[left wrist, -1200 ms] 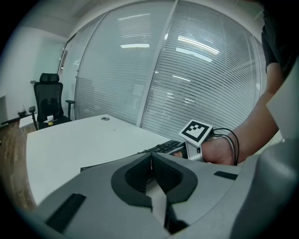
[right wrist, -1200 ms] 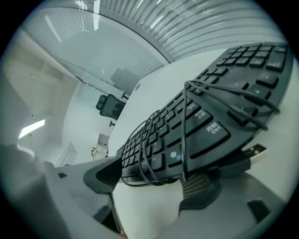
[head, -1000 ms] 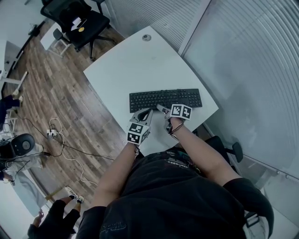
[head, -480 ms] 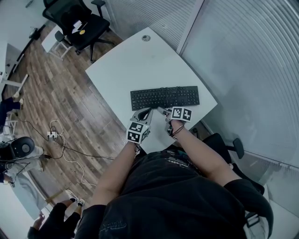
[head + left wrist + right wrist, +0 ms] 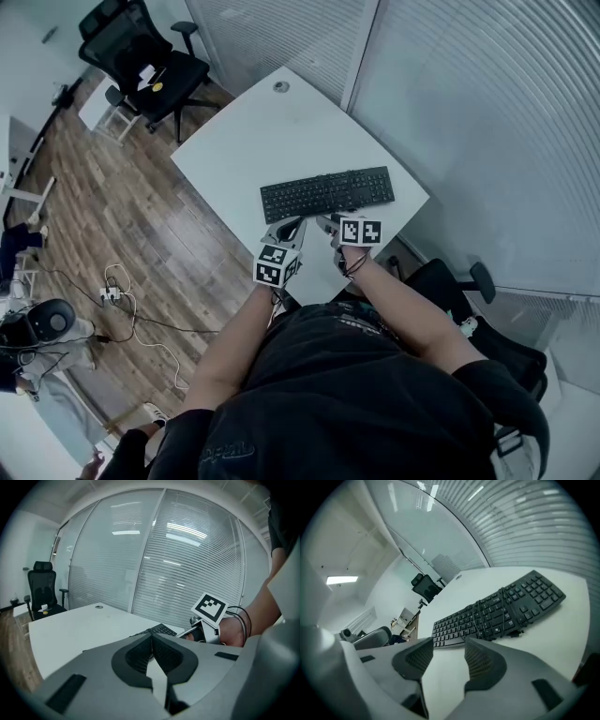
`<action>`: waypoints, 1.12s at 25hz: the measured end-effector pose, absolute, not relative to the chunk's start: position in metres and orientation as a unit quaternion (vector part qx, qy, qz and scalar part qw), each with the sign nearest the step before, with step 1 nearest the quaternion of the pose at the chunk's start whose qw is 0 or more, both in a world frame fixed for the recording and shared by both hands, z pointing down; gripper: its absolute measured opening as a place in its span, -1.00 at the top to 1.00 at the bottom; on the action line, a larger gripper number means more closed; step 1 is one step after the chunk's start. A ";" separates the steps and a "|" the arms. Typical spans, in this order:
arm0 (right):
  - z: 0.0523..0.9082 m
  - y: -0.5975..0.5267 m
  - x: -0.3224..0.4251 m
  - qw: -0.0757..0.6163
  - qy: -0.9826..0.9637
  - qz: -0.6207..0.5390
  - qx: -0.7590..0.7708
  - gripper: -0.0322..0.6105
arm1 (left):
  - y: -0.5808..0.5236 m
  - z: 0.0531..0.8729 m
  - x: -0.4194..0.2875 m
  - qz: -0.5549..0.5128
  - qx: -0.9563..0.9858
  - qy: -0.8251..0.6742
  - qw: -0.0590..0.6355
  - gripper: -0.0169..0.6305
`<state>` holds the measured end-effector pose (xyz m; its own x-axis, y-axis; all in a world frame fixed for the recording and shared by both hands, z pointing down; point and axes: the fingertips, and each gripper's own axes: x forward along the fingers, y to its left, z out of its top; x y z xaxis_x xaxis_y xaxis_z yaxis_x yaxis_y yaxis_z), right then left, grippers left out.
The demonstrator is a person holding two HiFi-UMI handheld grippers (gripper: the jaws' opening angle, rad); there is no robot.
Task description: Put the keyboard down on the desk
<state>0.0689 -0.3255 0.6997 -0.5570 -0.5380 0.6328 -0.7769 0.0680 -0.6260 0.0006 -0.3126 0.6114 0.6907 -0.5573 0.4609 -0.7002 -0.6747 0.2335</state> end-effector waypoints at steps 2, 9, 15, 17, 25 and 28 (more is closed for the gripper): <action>0.682 -0.325 0.070 0.122 -0.740 0.467 0.469 0.43 | -0.311 0.604 0.000 0.176 0.901 -0.346 0.193 0.90; 0.617 -0.319 0.051 0.103 -0.796 0.342 0.489 0.83 | -0.302 0.579 -0.006 0.156 0.914 -0.323 0.190 0.90; 0.574 -0.292 0.032 0.099 -0.818 0.262 0.502 0.83 | -0.279 0.558 -0.021 0.140 0.924 -0.308 0.177 0.90; 0.563 -0.284 0.029 0.095 -0.822 0.239 0.508 0.83 | -0.272 0.560 -0.024 0.144 0.927 -0.301 0.174 0.90; 0.532 -0.248 0.034 0.097 -0.844 0.165 0.501 0.83 | -0.246 0.548 -0.010 0.130 0.936 -0.288 0.152 0.90; 0.519 -0.233 0.033 0.107 -0.860 0.126 0.483 0.83 | -0.236 0.537 -0.003 0.136 0.942 -0.279 0.129 0.90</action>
